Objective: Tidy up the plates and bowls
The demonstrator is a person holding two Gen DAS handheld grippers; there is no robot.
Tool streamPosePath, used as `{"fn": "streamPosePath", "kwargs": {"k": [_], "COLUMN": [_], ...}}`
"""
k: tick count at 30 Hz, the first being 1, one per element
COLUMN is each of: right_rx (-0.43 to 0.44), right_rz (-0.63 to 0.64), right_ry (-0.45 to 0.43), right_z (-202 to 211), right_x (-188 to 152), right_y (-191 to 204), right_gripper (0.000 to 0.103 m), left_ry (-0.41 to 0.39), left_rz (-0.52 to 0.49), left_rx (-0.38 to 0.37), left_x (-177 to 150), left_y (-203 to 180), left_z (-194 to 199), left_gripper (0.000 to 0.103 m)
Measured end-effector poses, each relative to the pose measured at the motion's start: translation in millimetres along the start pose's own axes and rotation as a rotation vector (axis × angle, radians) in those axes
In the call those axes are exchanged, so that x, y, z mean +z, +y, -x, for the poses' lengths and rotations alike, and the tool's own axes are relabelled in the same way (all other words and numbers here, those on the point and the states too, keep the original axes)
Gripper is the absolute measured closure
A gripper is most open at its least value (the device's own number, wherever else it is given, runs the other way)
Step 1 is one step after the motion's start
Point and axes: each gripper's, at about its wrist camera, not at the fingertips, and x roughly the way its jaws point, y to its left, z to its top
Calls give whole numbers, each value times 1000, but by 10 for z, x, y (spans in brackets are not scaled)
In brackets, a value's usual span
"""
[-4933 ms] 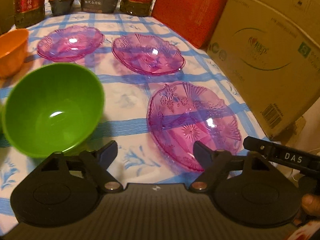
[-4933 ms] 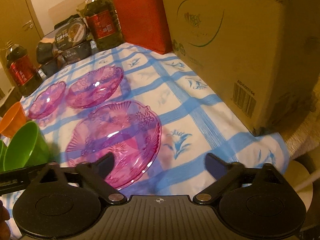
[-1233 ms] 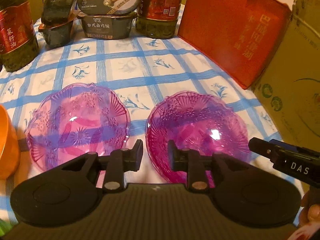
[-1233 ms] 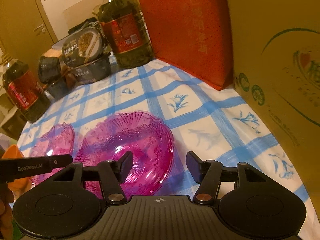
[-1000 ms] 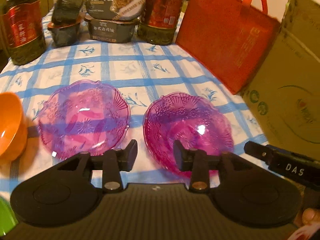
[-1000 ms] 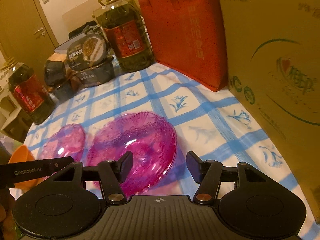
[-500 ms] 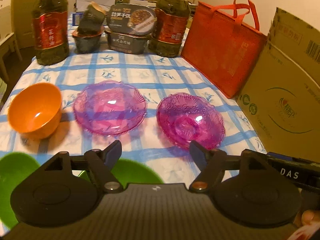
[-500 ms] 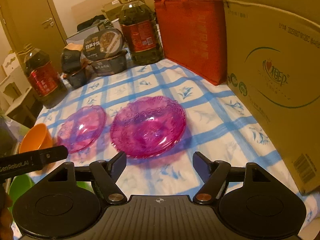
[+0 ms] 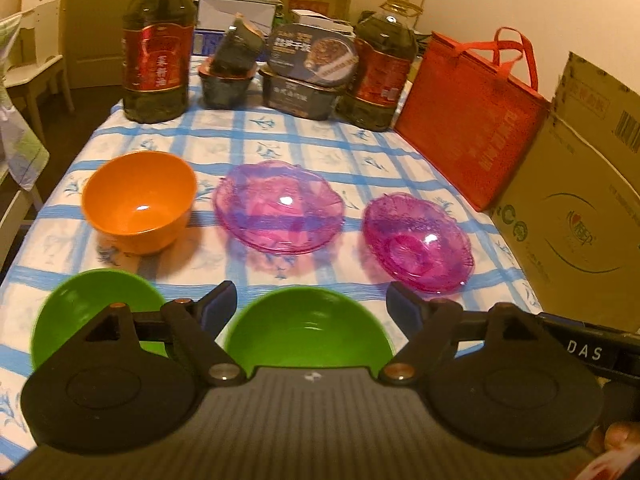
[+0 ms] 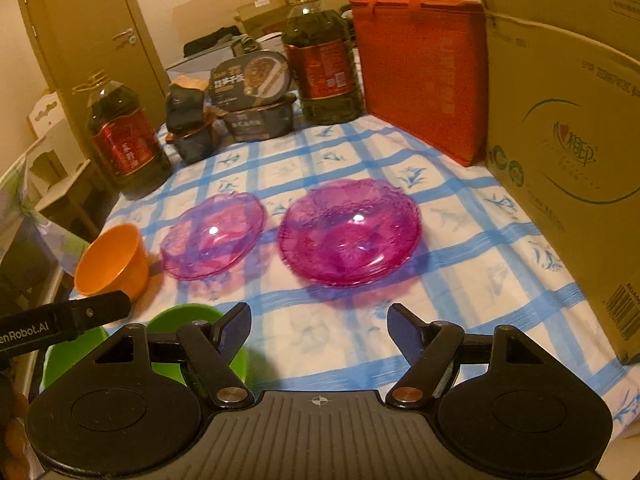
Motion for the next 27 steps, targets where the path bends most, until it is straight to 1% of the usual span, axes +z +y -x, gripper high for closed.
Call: {"fn": "streamPosePath", "kwargs": {"k": [7,12,15,21,25,27], "right_rx": [22,28,31,45,57,68], "right_rz": [24,36,37,28,4,-19], "right_ry": [-3,-2,-1,1,9,17], "right_z": [-15,-53,-89,-199,-315,-386], "right_x": [0,21,29,74,155,219], "right_y": [196,261,283,310,348,366], "right_gripper": [28,28,28,28,28,28], "left_ry": [-26,-28,-28,-8,21,34], "left_rz": [25,45,38,-35,-81,-119], "left_rx": [12,12,5,3,-23,-22], "left_x": [14,54,107,287,472,573], "left_y": [216,344,399,462,570,612], "left_z": [123,122,108,-11,-192,-292], "left_gripper": [19,19,19,19,19,19]}}
